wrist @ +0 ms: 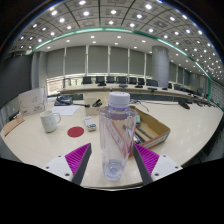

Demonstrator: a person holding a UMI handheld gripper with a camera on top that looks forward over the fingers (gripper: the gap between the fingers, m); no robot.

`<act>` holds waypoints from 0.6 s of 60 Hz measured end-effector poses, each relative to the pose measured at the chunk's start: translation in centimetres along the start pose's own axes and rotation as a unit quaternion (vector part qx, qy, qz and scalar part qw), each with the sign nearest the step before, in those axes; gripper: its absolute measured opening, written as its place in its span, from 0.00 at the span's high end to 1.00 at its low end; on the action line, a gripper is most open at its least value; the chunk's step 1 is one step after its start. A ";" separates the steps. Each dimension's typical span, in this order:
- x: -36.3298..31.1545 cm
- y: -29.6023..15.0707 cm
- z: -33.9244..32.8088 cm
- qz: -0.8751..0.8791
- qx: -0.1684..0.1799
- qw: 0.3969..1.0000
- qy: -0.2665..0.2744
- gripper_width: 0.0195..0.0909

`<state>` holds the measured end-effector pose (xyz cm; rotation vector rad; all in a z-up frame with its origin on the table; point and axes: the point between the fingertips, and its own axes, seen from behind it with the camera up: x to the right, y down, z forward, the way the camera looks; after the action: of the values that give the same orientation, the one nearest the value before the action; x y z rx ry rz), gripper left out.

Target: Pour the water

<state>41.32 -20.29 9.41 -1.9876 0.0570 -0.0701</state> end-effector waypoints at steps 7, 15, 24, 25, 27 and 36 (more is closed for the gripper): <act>0.5 0.3 1.9 0.007 0.004 1.000 0.000 0.35; 0.8 0.3 2.3 0.009 0.009 1.000 0.001 0.59; 1.4 -0.8 1.7 0.005 0.015 1.000 0.022 0.74; 1.4 -1.0 1.6 0.002 0.016 1.000 0.022 0.77; 1.4 -1.7 1.4 -0.005 0.018 0.999 0.027 0.77; 0.8 -5.4 1.2 -0.049 0.019 0.997 0.053 0.83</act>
<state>42.24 -17.05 13.91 -1.9471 0.0264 -0.2392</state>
